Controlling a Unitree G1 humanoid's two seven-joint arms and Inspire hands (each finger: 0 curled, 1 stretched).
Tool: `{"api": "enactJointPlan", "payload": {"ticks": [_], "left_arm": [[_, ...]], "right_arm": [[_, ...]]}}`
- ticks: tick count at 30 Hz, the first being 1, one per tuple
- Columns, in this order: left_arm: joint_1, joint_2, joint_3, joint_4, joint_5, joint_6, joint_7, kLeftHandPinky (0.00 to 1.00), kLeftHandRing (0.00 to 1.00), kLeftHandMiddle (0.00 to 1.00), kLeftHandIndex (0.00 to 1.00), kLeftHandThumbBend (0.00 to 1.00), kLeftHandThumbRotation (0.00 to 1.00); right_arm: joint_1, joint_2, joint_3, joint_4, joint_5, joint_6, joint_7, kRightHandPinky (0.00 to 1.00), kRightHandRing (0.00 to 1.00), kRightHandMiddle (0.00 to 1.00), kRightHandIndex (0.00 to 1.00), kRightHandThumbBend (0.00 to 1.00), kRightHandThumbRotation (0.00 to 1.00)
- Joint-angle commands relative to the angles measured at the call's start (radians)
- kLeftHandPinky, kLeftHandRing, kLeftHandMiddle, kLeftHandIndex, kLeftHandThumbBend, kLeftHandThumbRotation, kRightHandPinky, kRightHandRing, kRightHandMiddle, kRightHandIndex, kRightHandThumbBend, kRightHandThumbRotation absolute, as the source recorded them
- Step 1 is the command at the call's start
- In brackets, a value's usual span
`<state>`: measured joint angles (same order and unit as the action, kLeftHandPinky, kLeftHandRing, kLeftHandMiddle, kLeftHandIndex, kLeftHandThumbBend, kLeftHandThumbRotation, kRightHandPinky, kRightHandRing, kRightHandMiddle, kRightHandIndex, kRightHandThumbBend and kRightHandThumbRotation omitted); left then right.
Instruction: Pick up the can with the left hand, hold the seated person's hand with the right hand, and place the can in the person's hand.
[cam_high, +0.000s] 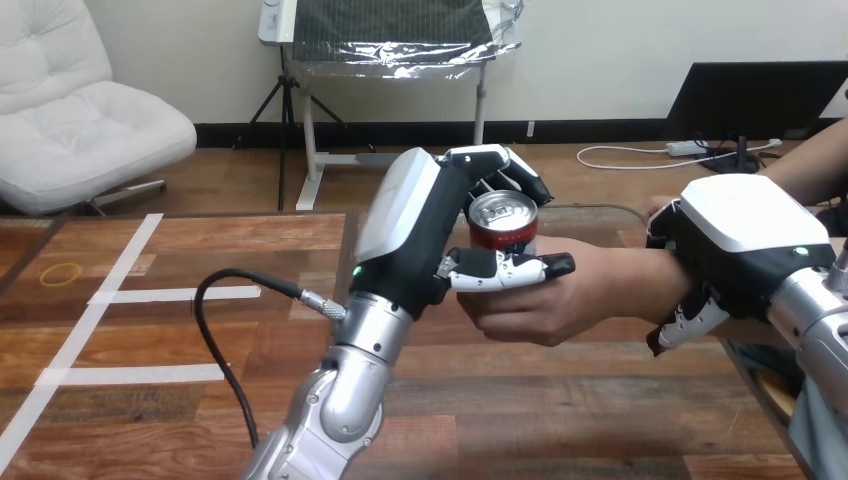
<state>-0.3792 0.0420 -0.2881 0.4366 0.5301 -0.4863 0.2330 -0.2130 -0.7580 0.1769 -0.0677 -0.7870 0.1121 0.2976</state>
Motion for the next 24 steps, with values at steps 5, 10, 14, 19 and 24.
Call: {"api": "enactJointPlan", "payload": {"ticks": [5,10,14,19,24], "left_arm": [[-0.052,-0.055,-0.082,-0.02,0.02,-0.026,-0.03,0.33,0.38,0.44,0.46,0.63,0.0],[-0.042,-0.047,-0.088,-0.039,0.035,-0.004,-0.033,0.33,0.37,0.43,0.46,0.62,0.0],[-0.035,-0.035,-0.091,-0.058,0.051,0.015,-0.043,0.32,0.37,0.43,0.46,0.62,0.0],[-0.022,-0.012,-0.097,-0.105,0.08,0.067,-0.084,0.34,0.4,0.46,0.49,0.61,0.0],[-0.01,0.019,-0.11,-0.166,0.117,0.137,-0.152,0.42,0.49,0.54,0.56,0.61,0.06]], "right_arm": [[-0.054,0.009,-0.052,-0.039,0.011,0.008,-0.025,0.12,0.19,0.28,0.46,0.79,0.0],[-0.053,0.014,-0.055,-0.034,0.016,0.008,-0.03,0.12,0.19,0.28,0.46,0.8,0.0],[-0.056,-0.001,-0.04,-0.033,-0.008,0.014,-0.008,0.14,0.22,0.32,0.48,0.79,0.0],[-0.058,-0.019,-0.019,-0.035,-0.061,0.025,0.022,0.36,0.47,0.54,0.6,0.78,0.03],[-0.051,-0.024,-0.019,-0.029,-0.085,0.011,0.031,0.5,0.61,0.67,0.7,0.8,0.07]]}}
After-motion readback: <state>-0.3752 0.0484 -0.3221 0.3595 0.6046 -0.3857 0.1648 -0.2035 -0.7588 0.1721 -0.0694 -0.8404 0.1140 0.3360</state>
